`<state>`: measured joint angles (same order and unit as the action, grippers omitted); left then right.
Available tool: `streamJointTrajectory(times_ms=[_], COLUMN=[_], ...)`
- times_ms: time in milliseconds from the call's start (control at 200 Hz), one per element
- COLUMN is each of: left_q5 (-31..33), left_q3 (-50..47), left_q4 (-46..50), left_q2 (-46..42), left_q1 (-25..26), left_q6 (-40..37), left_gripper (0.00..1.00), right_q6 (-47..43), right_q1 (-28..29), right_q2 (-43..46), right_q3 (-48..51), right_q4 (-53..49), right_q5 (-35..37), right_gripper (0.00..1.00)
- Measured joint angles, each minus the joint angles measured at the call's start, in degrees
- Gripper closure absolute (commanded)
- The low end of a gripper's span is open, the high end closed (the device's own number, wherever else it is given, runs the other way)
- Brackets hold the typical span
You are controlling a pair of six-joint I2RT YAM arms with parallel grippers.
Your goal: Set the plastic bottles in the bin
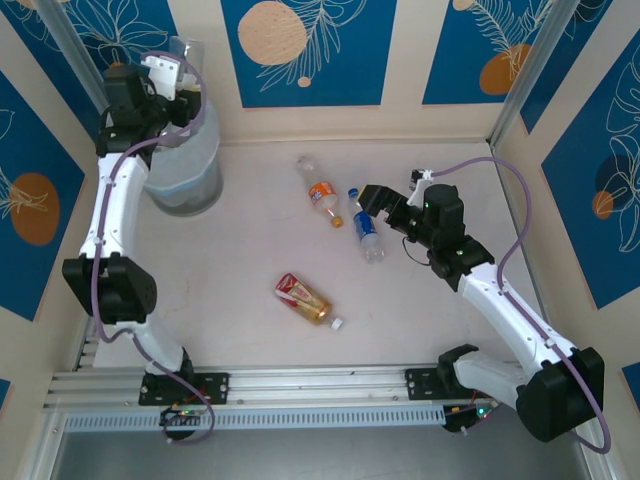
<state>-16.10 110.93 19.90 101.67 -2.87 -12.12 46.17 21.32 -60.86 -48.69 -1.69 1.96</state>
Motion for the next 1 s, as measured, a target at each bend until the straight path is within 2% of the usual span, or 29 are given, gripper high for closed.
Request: streamJointTrajectory(times_ms=[190,260,470,720,1000], left_q5=[-3.0,-4.0,-5.6,-8.6,-9.4], left_q3=[2.5,3.2,5.9,8.0,8.2], left_q4=[1.5,2.8,6.9,11.2,13.0], left_q2=[4.7,6.1,9.4,11.8,13.0], left_q1=[-3.0,-3.6,-4.0,-5.2,-5.6], left_q6=[-2.1,-3.3,-7.0,-9.1,-9.5], left_gripper=[0.66,0.63,0.61,0.51,0.49], right_q6=[0.3,0.3,0.5,0.7,1.0], right_q1=[0.0,0.0,0.0,0.0,0.0], right_q2=[0.0,0.0,-0.1,-0.1,-0.1], right_q3=[0.0,0.0,0.0,0.0,-0.1], right_q4=[0.0,0.0,0.0,-0.5,-0.9], right_q5=[0.7,0.9,1.1,1.1,1.2], right_gripper=[0.0,0.0,0.0,0.0,0.0])
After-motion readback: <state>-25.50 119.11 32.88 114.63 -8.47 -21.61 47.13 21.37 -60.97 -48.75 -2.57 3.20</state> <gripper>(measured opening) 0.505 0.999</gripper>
